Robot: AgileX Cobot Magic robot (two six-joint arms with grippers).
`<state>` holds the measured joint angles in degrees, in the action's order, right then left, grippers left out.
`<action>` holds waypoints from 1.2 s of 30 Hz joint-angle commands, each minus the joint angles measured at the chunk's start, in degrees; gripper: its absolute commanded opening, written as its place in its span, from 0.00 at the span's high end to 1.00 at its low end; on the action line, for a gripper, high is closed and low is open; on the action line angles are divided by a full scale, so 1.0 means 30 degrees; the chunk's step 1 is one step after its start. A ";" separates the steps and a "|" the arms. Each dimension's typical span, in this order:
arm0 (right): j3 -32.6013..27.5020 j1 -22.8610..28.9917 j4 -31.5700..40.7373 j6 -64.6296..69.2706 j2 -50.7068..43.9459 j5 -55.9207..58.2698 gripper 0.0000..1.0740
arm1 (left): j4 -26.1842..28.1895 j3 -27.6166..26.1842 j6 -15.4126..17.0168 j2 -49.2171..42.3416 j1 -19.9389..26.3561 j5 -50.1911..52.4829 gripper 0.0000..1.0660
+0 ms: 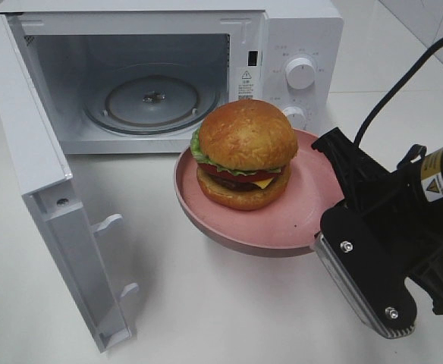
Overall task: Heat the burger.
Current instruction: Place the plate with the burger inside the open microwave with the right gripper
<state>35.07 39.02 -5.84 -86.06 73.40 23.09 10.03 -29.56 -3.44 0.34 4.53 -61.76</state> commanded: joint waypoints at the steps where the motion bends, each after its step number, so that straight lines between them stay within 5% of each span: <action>1: 0.0344 -0.0076 -0.0134 0.0057 0.0745 -0.1070 1.00 | 0.0095 0.0000 0.0038 0.0038 -0.0095 0.0153 0.15; 36: 0.5882 0.0344 -0.0019 0.0210 0.7105 -0.3113 1.00 | 0.0095 0.0000 0.0038 0.0038 -0.0095 0.0153 0.15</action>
<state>51.57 39.76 -6.13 -85.54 95.17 17.30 10.03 -29.56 -3.44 0.34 4.53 -61.76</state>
